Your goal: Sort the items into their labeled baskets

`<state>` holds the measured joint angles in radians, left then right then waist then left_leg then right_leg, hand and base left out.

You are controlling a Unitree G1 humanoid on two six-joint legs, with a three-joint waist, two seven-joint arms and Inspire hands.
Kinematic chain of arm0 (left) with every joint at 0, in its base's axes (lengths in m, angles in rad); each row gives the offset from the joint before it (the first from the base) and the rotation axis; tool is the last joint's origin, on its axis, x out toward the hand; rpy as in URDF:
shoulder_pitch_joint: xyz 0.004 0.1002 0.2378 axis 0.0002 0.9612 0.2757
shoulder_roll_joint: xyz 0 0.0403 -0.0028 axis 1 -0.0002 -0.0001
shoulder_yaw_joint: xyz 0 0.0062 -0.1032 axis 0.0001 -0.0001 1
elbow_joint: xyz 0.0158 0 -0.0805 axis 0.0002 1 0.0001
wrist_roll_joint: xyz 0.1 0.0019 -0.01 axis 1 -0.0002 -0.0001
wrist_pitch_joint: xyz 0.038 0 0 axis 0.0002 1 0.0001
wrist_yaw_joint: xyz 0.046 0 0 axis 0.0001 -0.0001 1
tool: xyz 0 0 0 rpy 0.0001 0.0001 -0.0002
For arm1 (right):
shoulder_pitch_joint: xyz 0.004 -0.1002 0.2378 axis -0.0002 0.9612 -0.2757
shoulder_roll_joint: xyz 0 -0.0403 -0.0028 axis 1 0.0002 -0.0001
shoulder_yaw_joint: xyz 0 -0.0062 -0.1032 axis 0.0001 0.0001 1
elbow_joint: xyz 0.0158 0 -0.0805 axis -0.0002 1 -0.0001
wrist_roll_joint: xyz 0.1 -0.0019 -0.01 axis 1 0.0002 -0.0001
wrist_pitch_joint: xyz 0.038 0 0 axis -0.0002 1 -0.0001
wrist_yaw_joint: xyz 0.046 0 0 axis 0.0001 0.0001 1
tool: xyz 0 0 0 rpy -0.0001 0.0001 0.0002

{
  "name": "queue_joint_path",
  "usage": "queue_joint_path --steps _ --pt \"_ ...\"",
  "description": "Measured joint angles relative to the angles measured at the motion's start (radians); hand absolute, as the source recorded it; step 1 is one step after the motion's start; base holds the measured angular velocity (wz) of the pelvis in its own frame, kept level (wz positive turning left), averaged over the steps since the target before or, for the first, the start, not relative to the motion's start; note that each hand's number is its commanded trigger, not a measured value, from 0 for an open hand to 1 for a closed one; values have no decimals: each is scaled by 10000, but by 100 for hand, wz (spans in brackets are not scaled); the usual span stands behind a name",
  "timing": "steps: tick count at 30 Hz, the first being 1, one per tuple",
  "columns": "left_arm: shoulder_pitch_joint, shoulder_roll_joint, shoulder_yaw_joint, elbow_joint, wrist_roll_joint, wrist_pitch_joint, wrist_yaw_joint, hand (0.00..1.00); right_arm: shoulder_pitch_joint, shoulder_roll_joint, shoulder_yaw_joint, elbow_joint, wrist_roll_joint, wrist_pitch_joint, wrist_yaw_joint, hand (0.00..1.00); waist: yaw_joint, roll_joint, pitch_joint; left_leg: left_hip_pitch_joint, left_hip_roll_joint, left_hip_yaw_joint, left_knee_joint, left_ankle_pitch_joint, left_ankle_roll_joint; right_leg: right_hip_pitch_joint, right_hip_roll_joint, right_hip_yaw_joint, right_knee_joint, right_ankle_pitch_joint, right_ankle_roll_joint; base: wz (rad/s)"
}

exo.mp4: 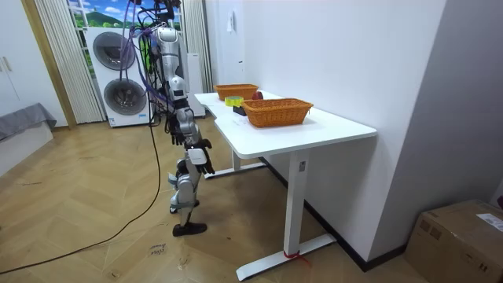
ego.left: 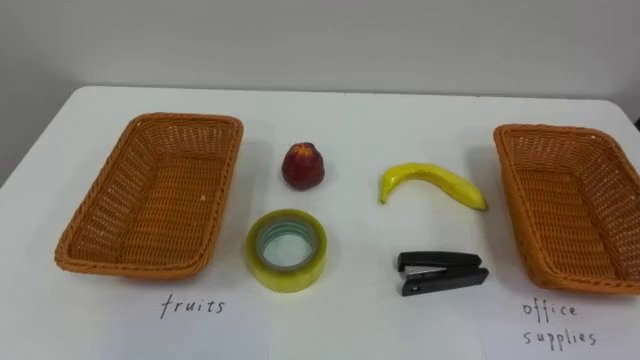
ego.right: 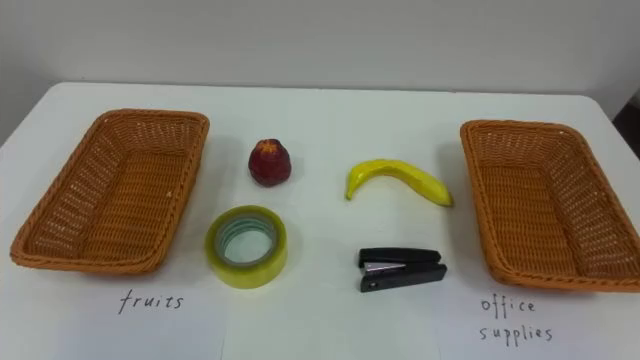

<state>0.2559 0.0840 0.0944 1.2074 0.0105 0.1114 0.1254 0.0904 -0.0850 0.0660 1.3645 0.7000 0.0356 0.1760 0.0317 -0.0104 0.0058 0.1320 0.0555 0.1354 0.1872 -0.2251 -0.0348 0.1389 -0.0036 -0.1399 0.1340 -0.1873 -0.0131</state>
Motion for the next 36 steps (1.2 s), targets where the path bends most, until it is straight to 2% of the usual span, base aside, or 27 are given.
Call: queue_joint_path --steps 3,11,21,24,28,31,36 --pt "0 -27 2 -6 -1 137 -4 0 -2 -3 -1 -3 5 98 20 0 5 -11 -9 -5 -1 0 0 0 0 -16 1 -2 2 0 0 0" --pt "-7 -70 23 -13 0 141 -39 0 76 -1 -24 -4 6 99 6 0 2 -29 -52 2 1 -1 2 0 0 -2 3 -16 11 1 -1 0" --pt "-11 -79 24 -30 -14 144 -65 0 90 5 -112 -5 235 130 -122 0 -10 -43 -42 -6 0 -12 7 0 0 -2 0 -1 4 1 0 0" --pt "-6 -98 27 -28 -15 183 -46 0 204 8 -184 -8 848 299 -219 0 -37 -57 -39 8 0 -10 7 0 0 2 0 12 6 1 0 0" --pt "15 -105 132 -34 -21 328 -58 0 295 28 -855 -6 1018 417 -376 0 -275 -57 -42 17 0 -7 -1 0 0 5 -1 28 0 -2 -2 0" --pt "23 -90 235 -65 -156 355 -34 0 491 13 -1209 -17 1754 534 -563 0 -383 -60 -50 43 0 -7 -5 0 0 12 2 59 4 -3 -3 -3" --pt "163 -96 647 -83 -647 358 88 0 846 -17 -2767 -27 2777 553 -1088 0 -834 -74 -50 59 4 21 -14 0 0 9 10 109 6 -3 -3 -1"
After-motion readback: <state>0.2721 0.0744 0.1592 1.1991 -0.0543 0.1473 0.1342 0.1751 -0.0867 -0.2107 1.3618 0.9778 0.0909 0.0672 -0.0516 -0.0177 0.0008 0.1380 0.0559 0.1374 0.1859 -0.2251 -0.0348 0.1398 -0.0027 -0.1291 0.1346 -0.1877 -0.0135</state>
